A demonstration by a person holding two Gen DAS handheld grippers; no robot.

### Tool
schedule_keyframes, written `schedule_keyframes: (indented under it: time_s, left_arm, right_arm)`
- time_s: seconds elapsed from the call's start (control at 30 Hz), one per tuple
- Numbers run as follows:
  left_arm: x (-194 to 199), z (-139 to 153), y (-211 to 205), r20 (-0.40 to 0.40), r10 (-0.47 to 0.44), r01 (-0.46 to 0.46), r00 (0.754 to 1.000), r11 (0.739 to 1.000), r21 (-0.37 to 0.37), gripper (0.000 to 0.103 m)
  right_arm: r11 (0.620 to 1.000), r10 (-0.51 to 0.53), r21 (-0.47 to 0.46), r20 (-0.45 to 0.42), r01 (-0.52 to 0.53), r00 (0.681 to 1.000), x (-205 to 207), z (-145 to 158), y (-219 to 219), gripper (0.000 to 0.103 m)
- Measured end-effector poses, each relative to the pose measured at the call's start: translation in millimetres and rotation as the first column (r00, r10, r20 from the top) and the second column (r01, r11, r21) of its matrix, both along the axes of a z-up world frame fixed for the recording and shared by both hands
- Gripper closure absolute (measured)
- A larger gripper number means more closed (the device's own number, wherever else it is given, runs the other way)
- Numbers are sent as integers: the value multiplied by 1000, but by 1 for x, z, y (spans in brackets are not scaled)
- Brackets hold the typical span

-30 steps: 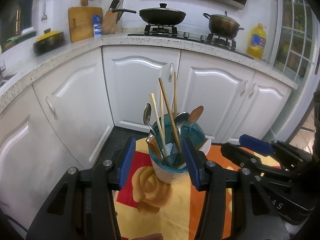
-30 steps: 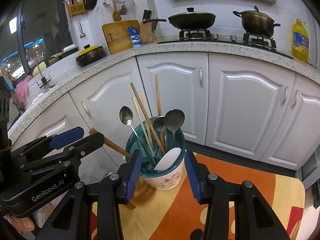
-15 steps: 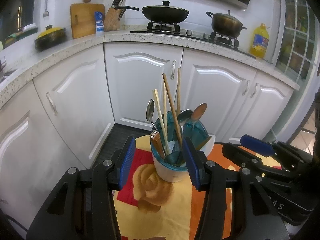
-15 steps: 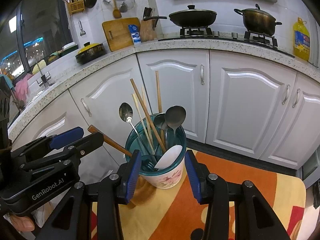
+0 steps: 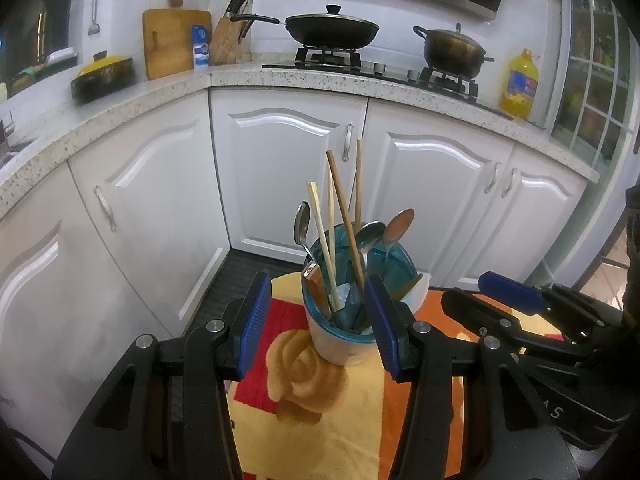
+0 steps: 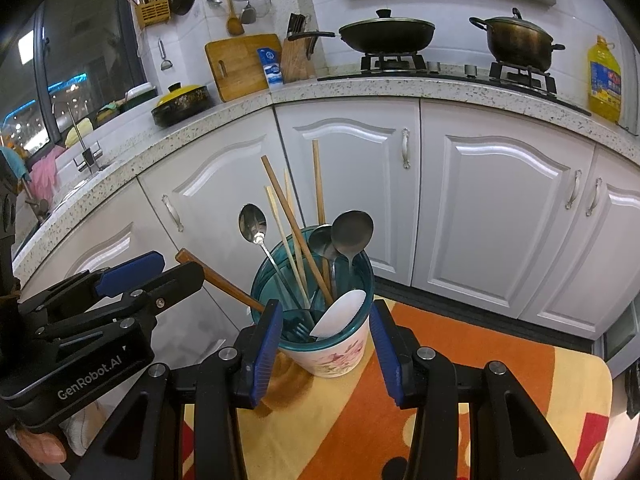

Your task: Organize utensils

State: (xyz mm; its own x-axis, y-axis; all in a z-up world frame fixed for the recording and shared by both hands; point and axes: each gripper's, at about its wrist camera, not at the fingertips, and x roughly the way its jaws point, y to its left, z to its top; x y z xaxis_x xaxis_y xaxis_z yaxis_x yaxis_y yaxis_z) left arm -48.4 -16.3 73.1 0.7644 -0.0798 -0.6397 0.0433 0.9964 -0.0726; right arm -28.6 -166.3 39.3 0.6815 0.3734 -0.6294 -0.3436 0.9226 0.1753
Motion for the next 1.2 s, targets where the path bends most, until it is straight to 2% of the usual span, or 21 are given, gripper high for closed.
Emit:
schedule_keyframes:
  time_s: [0.77,0.97,1.2]
  left_arm:
    - [-3,4,-1,0,2,-2,1000,1000,0,55]
    - [-4,4,-3,22,-13,13,1000,1000,-5,55]
    - [-3,1,-4,19,-9,9,1000,1000,-4,55]
  right_arm:
    - [1000,16,-12,-6,-16,1000,0,1,4,59]
    - [1000,15,-11,-8,-15,1000,0,-1,3,59]
    - [1000,-17,-6,-18,17,1000,0,-11,-14,59]
